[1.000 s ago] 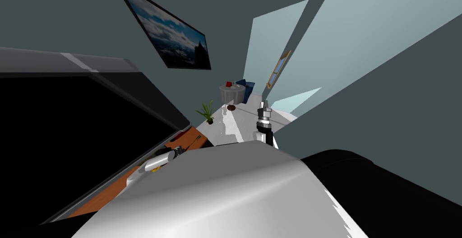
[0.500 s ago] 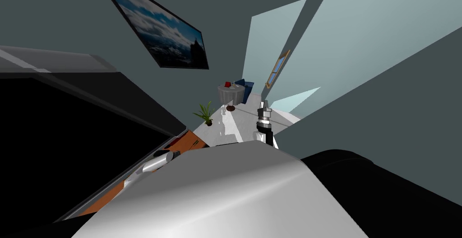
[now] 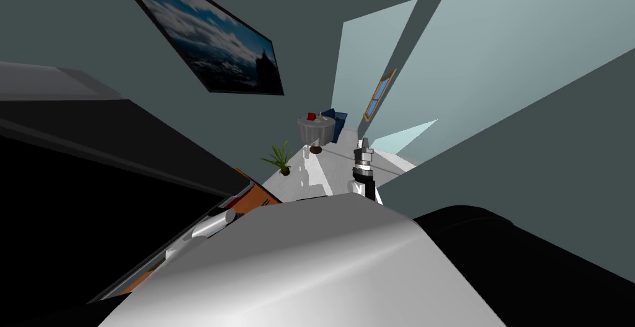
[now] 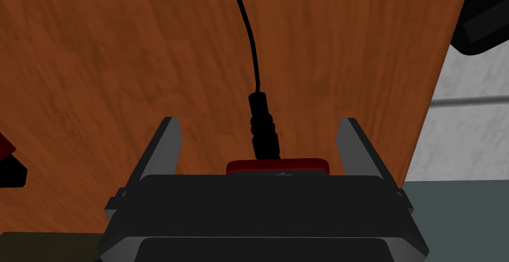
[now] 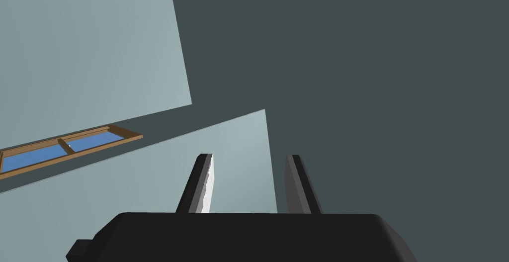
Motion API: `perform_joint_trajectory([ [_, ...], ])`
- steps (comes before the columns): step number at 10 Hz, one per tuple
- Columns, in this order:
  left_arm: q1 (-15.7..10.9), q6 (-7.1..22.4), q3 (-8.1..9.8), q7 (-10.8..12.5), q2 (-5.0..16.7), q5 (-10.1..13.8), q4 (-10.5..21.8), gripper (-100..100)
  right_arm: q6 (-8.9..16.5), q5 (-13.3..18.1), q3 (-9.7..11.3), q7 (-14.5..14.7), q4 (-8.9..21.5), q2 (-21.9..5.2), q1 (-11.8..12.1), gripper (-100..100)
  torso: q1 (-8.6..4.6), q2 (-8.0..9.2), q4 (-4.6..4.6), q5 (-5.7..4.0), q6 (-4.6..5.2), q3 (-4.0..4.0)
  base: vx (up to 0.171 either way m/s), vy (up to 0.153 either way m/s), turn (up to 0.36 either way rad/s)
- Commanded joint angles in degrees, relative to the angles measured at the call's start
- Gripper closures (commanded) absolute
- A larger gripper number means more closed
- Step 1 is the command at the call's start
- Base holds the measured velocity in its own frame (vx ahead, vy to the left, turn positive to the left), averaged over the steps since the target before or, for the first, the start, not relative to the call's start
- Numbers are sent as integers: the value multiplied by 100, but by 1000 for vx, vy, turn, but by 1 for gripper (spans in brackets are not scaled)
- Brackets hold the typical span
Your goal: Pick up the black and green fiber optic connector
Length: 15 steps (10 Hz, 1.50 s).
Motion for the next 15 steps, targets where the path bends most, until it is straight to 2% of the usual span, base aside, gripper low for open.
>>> perform_joint_trajectory([
  [1,-51,178,-5,13,6,104,196,-100,0,0,0,0,0,0,0,0,0,0,0,0,0,0,97,-2,-32],
  [3,-89,390,-1,62,38,210,336,-100,0,0,0,0,0,0,0,0,3,2,0,1,0,1,86,3,-33],
  [4,-51,310,2,48,33,173,249,-100,0,0,0,0,0,0,0,0,3,6,1,1,-1,4,34,1,-5],
  [5,-50,342,3,62,37,178,248,0,0,0,0,0,0,0,-1,0,2,20,4,1,-1,11,7,0,1],
  [6,-89,180,11,2,-127,70,424,-100,0,0,0,0,0,0,-1,0,1,31,6,1,-1,18,22,28,11],
  [9,-147,-58,22,-87,-372,-92,688,-100,0,0,-1,0,0,-1,-1,0,22,31,6,6,-2,18,23,51,7],
  [10,-72,-1,17,-14,-340,-95,539,-100,0,0,0,0,0,0,-1,0,19,30,6,5,-2,17,11,16,-1],
  [11,-71,-11,18,-14,-346,-100,542,100,0,0,0,0,0,0,-1,0,10,34,7,3,-1,19,0,0,0],
  [15,-68,0,15,-11,-352,-95,542,100,0,0,0,0,0,0,-1,0,21,35,9,6,2,20,0,0,0],
])
